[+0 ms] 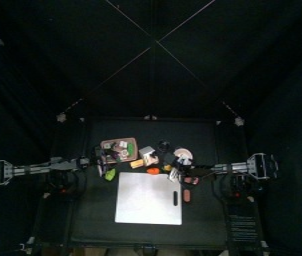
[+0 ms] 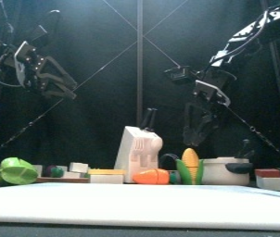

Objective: Grab corn

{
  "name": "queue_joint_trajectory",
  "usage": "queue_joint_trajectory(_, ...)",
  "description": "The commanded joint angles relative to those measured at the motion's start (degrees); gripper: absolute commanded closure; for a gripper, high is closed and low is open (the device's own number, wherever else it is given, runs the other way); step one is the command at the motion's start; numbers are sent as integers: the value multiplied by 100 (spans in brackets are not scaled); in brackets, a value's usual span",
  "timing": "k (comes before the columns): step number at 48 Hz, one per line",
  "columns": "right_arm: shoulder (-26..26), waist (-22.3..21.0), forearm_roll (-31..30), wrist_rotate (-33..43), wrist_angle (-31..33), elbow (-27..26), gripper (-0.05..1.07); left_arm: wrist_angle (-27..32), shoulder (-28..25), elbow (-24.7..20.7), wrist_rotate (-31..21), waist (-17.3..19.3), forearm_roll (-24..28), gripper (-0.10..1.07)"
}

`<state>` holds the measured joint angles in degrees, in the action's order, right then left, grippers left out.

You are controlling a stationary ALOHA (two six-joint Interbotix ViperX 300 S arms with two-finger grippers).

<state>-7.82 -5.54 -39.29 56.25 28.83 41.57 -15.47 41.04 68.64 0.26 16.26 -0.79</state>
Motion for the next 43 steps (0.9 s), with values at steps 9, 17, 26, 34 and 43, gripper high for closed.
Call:
queue_joint_trajectory(9,229,-62,-18,-9,-26,-167,6,-26,-9,-70,9,0,0,6)
queue_joint_trajectory(17,343,-70,-26,-9,-26,-220,6,-26,-9,-62,9,9,0,6)
queue_joint_trajectory(26,360,-70,-26,-18,-26,-220,6,-26,-9,-62,9,9,-9,6)
queue_joint_trajectory(34,387,-79,-18,-18,-26,-220,6,-26,-9,-62,9,9,-9,6)
queue_joint_trajectory(43,457,-123,-18,-18,-26,-229,6,-18,-9,-62,9,9,-9,6)
